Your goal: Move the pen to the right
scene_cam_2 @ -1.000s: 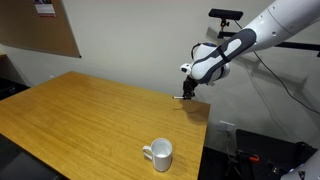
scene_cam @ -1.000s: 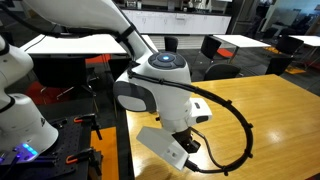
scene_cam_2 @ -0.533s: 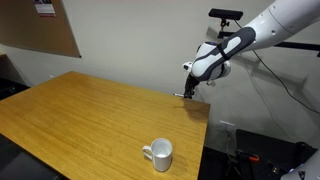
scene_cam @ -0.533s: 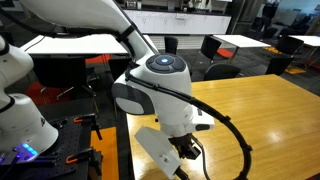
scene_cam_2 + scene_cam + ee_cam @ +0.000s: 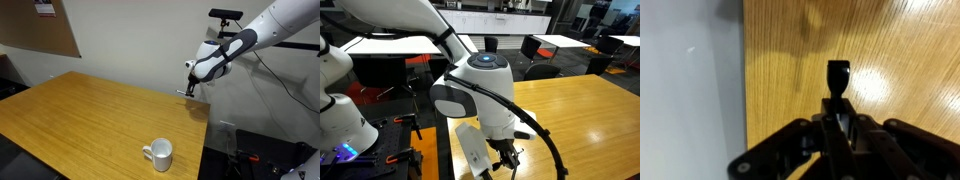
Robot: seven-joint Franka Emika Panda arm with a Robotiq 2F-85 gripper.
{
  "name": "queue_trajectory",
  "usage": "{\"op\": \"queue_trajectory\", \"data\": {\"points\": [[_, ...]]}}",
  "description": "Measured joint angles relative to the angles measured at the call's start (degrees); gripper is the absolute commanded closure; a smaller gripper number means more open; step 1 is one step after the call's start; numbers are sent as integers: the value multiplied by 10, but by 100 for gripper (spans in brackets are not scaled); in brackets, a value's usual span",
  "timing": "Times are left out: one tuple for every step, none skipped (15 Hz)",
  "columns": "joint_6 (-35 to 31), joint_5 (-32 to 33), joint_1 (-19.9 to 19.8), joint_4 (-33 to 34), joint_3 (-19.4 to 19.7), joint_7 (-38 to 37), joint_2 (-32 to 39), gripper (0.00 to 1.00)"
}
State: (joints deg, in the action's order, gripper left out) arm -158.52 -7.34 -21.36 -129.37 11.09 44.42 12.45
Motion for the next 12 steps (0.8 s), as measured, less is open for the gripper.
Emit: {"op": "queue_trajectory", "data": {"points": [[0,15,3,1,4,-27,1,97],[0,28,5,2,6,-51,3,97],[0,38,6,3,7,-70,4,97],[0,46,7,5,7,-89,6,97],[0,51,8,6,7,-101,7,63],[0,52,9,8,7,-111,9,61],[0,52,10,9,6,-115,10,56],[0,53,10,9,5,-120,10,47],[0,53,10,10,5,-123,10,40],[0,53,10,10,5,-123,10,31],[0,53,11,10,5,-124,10,25],[0,53,11,10,5,-124,10,16]]}}
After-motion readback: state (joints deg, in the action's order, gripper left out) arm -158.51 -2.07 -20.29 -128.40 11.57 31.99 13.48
